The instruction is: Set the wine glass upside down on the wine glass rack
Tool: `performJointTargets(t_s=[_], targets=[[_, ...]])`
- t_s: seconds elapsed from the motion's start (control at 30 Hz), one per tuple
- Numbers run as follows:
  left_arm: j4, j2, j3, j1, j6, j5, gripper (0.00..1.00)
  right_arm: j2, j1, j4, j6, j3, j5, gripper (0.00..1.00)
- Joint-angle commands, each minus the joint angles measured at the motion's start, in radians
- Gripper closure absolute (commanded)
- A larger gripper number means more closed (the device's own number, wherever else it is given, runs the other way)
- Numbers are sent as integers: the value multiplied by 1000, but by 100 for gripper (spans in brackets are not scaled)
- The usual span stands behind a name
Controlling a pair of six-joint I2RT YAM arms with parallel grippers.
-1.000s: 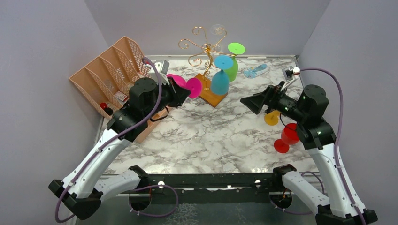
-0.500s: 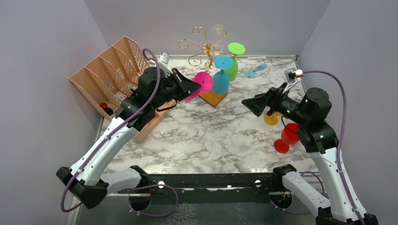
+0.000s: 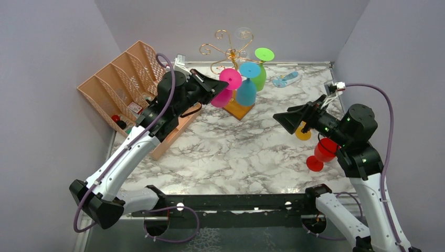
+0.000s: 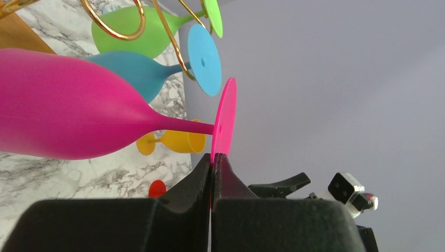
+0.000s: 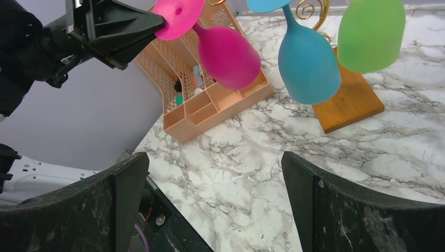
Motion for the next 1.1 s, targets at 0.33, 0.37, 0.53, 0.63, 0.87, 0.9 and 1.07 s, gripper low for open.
performJointTargets(t_s=[0.33,0.37,0.53,0.63,0.87,0.9,1.07], targets=[[225,73,-36,110,-190,68,100,-34,3,-17,2,34,24,0],[233,79,-34,109,-199,75,100,-35,3,-18,1,34,27,0],[262,108,-35,110,-225,100,100,-33,3,-29,-8,40,27,0],[274,116,-42,109,-230,93,100,-29,3,-29,-16,45,32,0],[306,146,-36,113,-235,63,100,-12,3,-24,-18,62,20,0],[312,150,-37,115,-240,64,100,-10,3,-23,-19,64,20,0],[360,168,-55,123,-261,57,100,-13,3,-24,-24,69,25,0]])
